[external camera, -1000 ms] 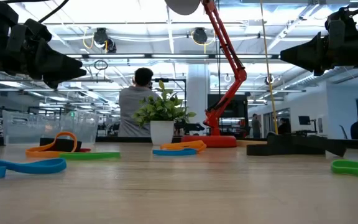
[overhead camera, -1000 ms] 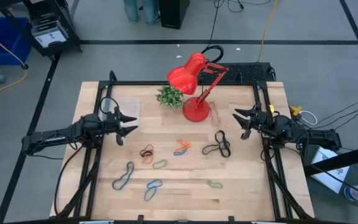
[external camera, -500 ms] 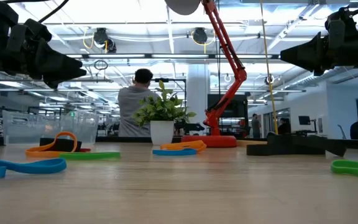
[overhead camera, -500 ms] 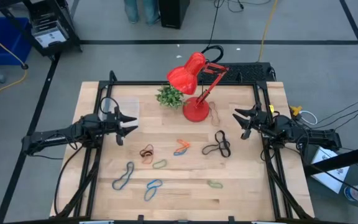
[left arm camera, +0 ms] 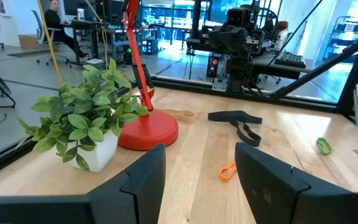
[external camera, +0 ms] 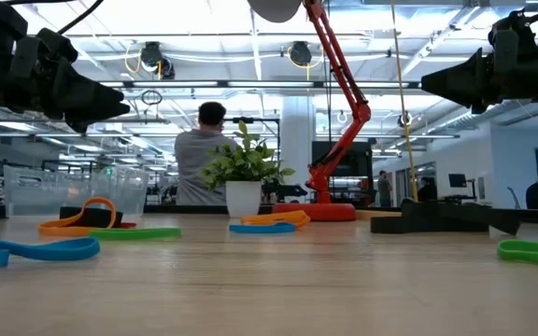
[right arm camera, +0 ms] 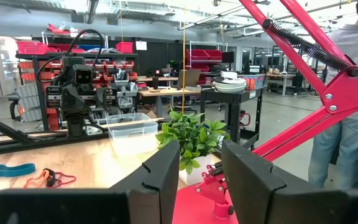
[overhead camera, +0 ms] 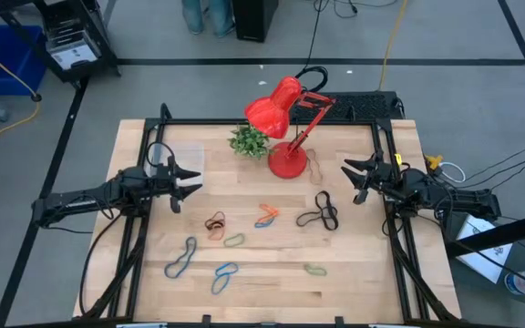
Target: Pick and place rubber bands into bin
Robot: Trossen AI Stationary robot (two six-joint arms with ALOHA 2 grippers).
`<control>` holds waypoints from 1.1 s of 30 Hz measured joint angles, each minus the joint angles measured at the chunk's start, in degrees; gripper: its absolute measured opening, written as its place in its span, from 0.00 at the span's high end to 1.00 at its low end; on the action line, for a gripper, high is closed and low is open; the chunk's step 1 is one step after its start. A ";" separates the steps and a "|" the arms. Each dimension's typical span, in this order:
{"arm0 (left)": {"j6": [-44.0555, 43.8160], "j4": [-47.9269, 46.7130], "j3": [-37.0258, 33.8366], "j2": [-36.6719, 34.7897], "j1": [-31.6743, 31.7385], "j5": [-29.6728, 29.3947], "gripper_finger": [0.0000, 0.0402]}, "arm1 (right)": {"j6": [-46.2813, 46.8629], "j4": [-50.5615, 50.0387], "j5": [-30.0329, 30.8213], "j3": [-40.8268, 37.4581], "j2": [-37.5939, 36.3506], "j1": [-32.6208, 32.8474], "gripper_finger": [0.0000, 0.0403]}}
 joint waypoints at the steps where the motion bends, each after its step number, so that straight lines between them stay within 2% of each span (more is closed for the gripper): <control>1: 0.00 0.01 0.00 0.00 0.00 0.00 0.50 | 0.01 0.00 0.00 0.01 -0.01 0.00 0.72; 23: 0.01 0.67 0.00 0.01 0.00 -0.50 0.50 | 0.04 0.05 -0.01 0.01 -0.01 0.00 0.72; 33: -0.10 6.08 -0.02 0.01 0.01 -0.19 0.50 | 4.07 0.17 -0.12 -0.01 0.00 0.00 0.72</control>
